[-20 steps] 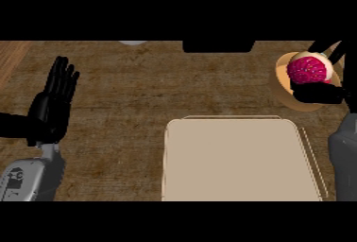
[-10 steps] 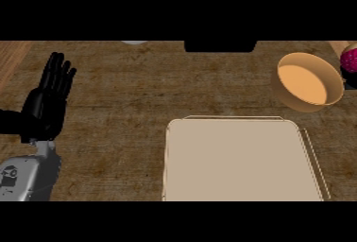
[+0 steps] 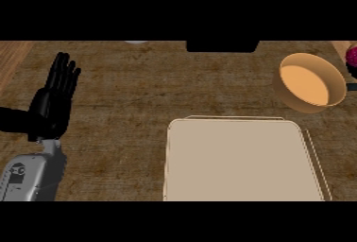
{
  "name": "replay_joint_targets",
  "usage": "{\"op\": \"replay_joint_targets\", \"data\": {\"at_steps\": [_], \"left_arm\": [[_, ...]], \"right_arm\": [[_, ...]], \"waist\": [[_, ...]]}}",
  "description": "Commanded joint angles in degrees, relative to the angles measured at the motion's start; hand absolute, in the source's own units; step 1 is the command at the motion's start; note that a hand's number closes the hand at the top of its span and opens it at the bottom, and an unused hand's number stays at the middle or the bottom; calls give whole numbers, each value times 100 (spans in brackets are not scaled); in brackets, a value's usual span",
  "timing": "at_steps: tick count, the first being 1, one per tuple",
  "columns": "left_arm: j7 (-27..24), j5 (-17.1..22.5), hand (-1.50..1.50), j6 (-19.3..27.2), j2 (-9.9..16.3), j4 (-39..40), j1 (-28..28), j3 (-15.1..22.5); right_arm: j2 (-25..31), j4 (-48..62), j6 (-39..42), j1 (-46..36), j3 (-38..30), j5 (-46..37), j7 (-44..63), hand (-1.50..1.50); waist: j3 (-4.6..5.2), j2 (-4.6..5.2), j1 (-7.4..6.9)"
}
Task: Pick the cupcake from the tray and place it in the pot
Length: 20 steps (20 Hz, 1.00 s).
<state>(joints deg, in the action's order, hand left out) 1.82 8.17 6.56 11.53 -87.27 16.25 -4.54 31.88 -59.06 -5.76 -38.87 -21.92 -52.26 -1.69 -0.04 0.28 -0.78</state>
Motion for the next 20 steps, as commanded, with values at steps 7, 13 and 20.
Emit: {"op": "replay_joint_targets", "data": {"at_steps": [7,13,20], "left_arm": [[204,0,0,-49,102,18,247,-64],[228,-145,0,139,-194,-349,-96,153],[292,-1,0,-9,50,-222,116,-117]], "right_arm": [[-26,2351,426,-519,-334,472,-475,-150],[-122,2923,346,-921,-267,648,-1391,-150],[-128,2839,476,-1218,-1114,1724,-1797,-150]], "waist": [[-7,33,-78],[-4,2,-53],[-3,-21,8]]}}
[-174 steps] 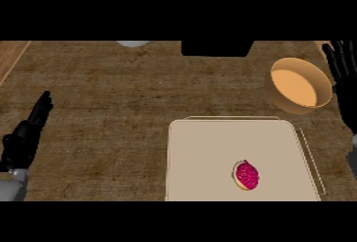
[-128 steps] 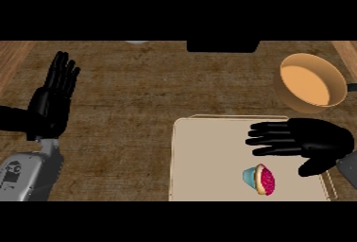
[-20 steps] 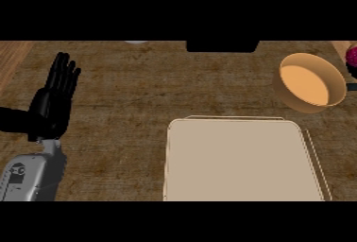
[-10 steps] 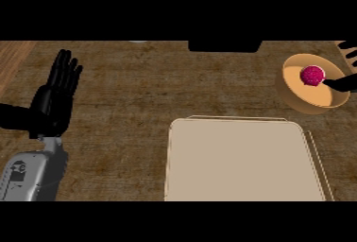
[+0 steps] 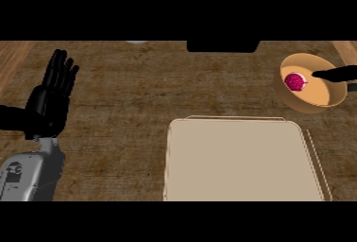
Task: Pick the cupcake from the tray and place it in the pot
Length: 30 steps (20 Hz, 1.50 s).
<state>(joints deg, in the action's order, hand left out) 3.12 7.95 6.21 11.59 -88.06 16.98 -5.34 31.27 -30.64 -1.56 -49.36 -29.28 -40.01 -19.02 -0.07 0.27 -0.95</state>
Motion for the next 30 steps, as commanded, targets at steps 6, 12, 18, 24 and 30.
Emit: {"op": "replay_joint_targets", "data": {"at_steps": [6,12,18,24,30], "left_arm": [[-78,-108,0,45,-9,113,31,-28],[-371,-127,0,-37,-105,236,-113,-20],[102,-77,0,8,-39,31,147,-34],[-88,-158,0,31,-211,-124,-159,97],[10,205,0,-333,111,27,45,-238]], "right_arm": [[476,233,532,-212,-1095,1295,240,-150],[822,453,502,-24,-1531,1869,-222,-150],[1623,1148,1109,334,-1926,2308,-783,-150],[2355,1547,1426,685,-2062,2435,-1015,-150],[2884,1776,1860,907,-2243,2619,-1209,-150]], "waist": [[2,-14,86],[2,6,51],[-8,34,-13],[-15,50,-73],[-28,83,-110]]}}
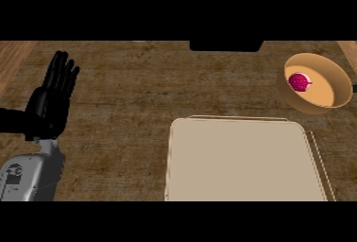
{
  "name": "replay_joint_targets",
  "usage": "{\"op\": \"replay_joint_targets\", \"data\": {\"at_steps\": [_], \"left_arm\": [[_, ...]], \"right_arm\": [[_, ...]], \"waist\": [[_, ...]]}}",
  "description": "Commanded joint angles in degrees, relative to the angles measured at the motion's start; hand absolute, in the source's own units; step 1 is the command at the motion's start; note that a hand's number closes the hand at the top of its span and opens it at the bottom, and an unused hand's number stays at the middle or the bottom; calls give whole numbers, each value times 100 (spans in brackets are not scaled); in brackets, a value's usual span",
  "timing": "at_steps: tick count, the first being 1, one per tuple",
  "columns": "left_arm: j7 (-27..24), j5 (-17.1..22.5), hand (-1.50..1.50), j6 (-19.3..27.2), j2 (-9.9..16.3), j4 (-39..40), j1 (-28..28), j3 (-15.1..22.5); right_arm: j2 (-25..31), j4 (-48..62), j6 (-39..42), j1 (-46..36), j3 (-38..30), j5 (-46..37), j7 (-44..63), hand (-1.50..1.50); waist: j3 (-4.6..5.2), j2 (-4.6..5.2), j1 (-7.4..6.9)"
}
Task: Pick the cupcake from the tray and place it in the pot
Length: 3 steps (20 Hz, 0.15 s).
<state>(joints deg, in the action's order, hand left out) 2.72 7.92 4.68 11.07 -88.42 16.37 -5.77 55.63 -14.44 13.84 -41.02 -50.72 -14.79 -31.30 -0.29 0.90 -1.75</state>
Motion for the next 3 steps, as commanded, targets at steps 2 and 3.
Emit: {"op": "replay_joint_targets", "data": {"at_steps": [2,3], "left_arm": [[148,19,0,-24,35,-263,-29,21],[105,76,0,-44,-3,39,98,-32]], "right_arm": [[284,201,263,392,-142,168,-388,-150],[251,245,249,380,-95,129,-389,-150]], "waist": [[-5,-15,-8],[-6,7,-8]]}}
